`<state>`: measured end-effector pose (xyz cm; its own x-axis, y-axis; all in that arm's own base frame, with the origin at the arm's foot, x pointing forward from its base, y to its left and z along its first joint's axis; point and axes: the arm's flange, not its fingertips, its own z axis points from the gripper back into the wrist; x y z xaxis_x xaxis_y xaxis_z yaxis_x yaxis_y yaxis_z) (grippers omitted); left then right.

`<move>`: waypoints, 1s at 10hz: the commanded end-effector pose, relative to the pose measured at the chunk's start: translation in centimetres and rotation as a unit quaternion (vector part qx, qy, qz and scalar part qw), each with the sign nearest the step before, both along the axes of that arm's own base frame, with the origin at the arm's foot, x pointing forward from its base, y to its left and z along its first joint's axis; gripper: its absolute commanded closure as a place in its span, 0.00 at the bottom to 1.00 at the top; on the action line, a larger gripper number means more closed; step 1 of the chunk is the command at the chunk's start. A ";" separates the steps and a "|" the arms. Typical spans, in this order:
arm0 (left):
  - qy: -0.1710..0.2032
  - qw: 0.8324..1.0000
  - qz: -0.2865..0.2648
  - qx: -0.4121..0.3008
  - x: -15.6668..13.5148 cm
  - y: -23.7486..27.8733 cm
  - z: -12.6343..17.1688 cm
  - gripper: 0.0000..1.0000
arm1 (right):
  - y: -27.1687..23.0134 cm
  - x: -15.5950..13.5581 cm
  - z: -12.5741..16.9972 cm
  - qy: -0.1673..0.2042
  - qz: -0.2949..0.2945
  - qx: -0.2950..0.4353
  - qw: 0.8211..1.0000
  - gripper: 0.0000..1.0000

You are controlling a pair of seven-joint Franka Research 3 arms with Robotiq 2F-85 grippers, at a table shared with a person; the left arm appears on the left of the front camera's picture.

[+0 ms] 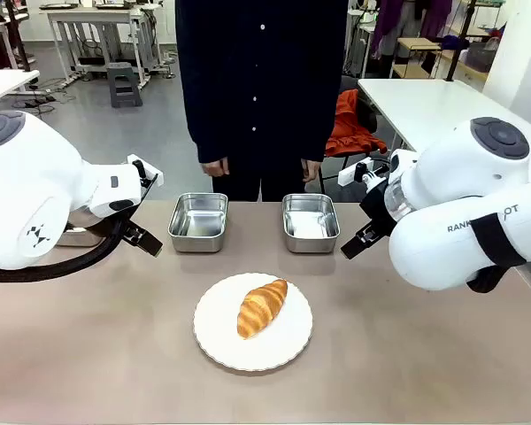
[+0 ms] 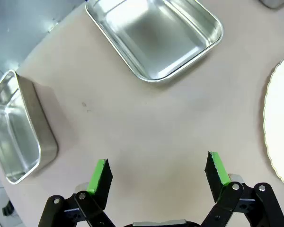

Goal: Place the bread in the container.
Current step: Place the Butter Roll into the Airtight Container indicated by the human.

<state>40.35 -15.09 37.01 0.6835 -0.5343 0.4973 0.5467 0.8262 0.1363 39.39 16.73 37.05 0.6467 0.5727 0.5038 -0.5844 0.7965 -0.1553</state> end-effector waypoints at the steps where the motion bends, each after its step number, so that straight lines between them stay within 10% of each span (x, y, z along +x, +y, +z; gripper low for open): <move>1: 0.000 1.000 0.000 0.000 0.0 0.0 0.0 0.00 | 0.0 0.0 0.0 0.000 0.000 0.000 1.000 0.00; 10: 0.000 1.000 0.000 0.000 0.0 0.0 0.0 0.00 | 0.0 0.0 0.0 0.000 0.001 -0.001 1.000 0.00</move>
